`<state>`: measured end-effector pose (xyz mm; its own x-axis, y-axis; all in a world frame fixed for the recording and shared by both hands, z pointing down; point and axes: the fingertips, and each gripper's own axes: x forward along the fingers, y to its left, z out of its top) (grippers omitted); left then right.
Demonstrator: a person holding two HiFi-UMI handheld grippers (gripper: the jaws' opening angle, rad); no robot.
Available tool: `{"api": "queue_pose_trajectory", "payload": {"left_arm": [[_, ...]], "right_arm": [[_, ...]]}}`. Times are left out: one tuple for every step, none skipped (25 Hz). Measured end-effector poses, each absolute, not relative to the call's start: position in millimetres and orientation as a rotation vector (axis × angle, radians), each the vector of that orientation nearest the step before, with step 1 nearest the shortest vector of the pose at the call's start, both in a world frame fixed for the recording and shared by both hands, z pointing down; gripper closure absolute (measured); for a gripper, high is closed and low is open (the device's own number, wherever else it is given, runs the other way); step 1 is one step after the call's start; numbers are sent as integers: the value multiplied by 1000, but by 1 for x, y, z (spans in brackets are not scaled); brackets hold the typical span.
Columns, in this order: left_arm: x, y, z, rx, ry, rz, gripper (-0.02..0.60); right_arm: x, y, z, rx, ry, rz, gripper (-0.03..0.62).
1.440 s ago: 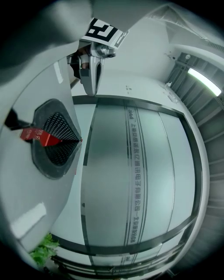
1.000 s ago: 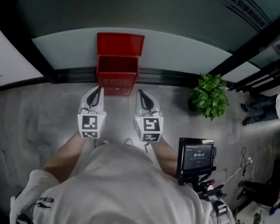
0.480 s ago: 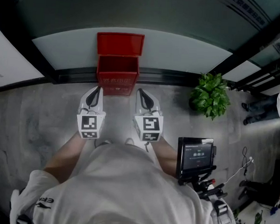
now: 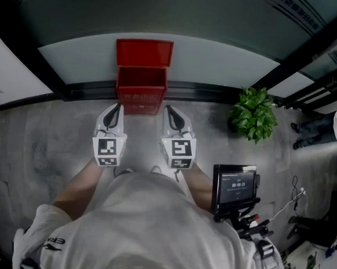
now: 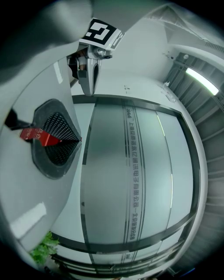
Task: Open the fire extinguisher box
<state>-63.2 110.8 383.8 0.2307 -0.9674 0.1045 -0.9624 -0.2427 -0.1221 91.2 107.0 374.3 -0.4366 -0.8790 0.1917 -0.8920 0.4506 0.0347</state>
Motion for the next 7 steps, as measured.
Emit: {"api": "queue_pose_trajectory", "payload": {"left_arm": [[-63, 111, 384, -2440, 1914, -246, 580], [-63, 110, 384, -2440, 1915, -246, 580], [-63, 110, 384, -2441, 1917, -246, 579], [-64, 110, 384, -2441, 1920, -246, 580], [-64, 110, 384, -2440, 1922, -247, 580], [-64, 110, 384, -2439, 1924, -247, 579], [-65, 110, 384, -2437, 1926, -248, 580]], "right_arm": [[91, 107, 374, 1554, -2517, 106, 583], [91, 107, 373, 1554, -2517, 105, 582], [91, 106, 373, 1553, -2519, 105, 583], [90, 106, 373, 1552, -2521, 106, 583], [90, 106, 372, 1550, -2523, 106, 582], [89, 106, 372, 1550, -2526, 105, 582], [89, 105, 371, 1549, -2528, 105, 582]]}}
